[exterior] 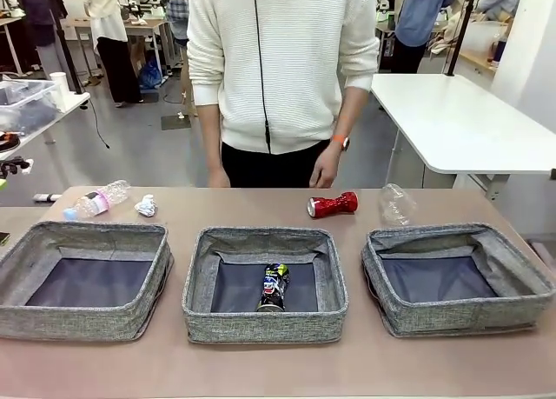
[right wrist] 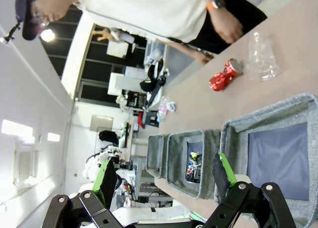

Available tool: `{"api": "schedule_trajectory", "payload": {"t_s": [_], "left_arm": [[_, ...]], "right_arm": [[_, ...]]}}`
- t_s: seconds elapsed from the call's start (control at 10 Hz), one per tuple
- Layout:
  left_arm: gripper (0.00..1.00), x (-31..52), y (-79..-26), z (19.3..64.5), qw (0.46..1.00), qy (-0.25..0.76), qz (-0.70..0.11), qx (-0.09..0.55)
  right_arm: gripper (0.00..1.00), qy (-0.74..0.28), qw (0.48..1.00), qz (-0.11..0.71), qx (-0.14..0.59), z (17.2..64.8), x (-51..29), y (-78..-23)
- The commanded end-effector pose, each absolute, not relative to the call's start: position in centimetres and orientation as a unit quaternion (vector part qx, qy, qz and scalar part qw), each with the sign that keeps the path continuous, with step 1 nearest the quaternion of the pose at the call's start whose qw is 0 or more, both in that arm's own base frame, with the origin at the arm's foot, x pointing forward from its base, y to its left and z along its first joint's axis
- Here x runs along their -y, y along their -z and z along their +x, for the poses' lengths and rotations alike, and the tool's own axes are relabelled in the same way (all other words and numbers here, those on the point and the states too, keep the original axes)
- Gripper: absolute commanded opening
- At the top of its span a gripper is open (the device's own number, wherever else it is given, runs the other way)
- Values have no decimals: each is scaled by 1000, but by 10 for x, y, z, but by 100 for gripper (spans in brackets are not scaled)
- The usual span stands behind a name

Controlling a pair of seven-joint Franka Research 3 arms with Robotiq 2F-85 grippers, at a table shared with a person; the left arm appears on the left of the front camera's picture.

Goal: Sort the waste into the appropriate baskets.
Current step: Pick up the waste item pointed out by the person.

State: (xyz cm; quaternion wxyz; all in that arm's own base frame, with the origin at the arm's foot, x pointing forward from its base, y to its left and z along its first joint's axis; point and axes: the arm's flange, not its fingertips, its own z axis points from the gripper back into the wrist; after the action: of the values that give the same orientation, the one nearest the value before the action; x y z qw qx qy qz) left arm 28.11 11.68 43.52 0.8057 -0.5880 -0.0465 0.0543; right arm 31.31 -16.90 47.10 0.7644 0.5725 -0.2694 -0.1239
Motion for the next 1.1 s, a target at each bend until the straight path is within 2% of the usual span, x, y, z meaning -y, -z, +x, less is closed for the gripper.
{"api": "schedule_trajectory", "payload": {"t_s": [0.0, 0.9, 1.0], "left_arm": [[100, -117, -438, 281, 801, -57, -595, 44], [100, -117, -438, 281, 801, -57, -595, 44], [100, -117, -438, 281, 801, -57, -595, 44]], "right_arm": [[100, 115, 757, 577, 284, 316, 168, -471], [100, 124, 764, 572, 269, 313, 169, -471], [100, 4, 854, 459, 243, 341, 136, -483]]}}
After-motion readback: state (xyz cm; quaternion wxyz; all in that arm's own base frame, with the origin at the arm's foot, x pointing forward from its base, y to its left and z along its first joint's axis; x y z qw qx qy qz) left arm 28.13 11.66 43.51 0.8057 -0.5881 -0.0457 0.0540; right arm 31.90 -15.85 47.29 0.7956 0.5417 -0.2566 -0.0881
